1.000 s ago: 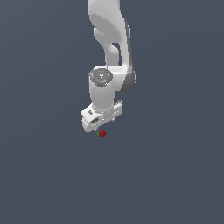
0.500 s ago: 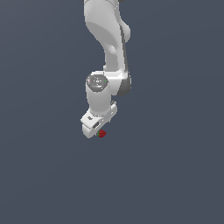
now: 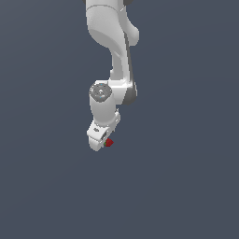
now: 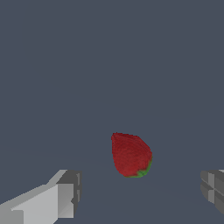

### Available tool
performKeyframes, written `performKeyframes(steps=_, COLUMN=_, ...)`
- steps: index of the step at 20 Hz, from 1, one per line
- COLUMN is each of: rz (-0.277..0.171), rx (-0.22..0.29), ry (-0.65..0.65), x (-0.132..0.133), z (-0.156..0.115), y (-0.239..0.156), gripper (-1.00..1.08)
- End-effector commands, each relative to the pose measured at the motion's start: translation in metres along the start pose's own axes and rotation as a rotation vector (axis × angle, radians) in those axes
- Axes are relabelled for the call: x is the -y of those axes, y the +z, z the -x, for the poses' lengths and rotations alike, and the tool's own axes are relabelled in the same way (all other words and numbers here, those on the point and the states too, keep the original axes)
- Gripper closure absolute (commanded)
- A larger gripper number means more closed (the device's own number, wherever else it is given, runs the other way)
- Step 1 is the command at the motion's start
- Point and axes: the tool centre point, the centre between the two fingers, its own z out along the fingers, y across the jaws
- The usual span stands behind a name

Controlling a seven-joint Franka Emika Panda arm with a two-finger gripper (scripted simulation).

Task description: Pick up the object and move it to a goal position.

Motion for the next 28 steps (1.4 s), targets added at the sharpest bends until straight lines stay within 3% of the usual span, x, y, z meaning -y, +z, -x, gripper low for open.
performKeyframes(steps=1, rz=0.001, rx=-0.003, ry=-0.033, x=-0.001, z=0.001, y=0.003, gripper=-0.92)
performKeyframes(steps=13, rz=0.001, rx=-0.006, ry=-0.069, x=-0.002, z=0.002, y=0.009, gripper=-0.92)
performKeyframes(steps=27, rz=0.001, rx=-0.006, ry=-0.074, x=-0.002, z=0.002, y=0.056, gripper=-0.92)
performKeyframes(steps=28, rz=0.001, rx=-0.006, ry=-0.074, x=-0.002, z=0.002, y=0.056, gripper=1.08)
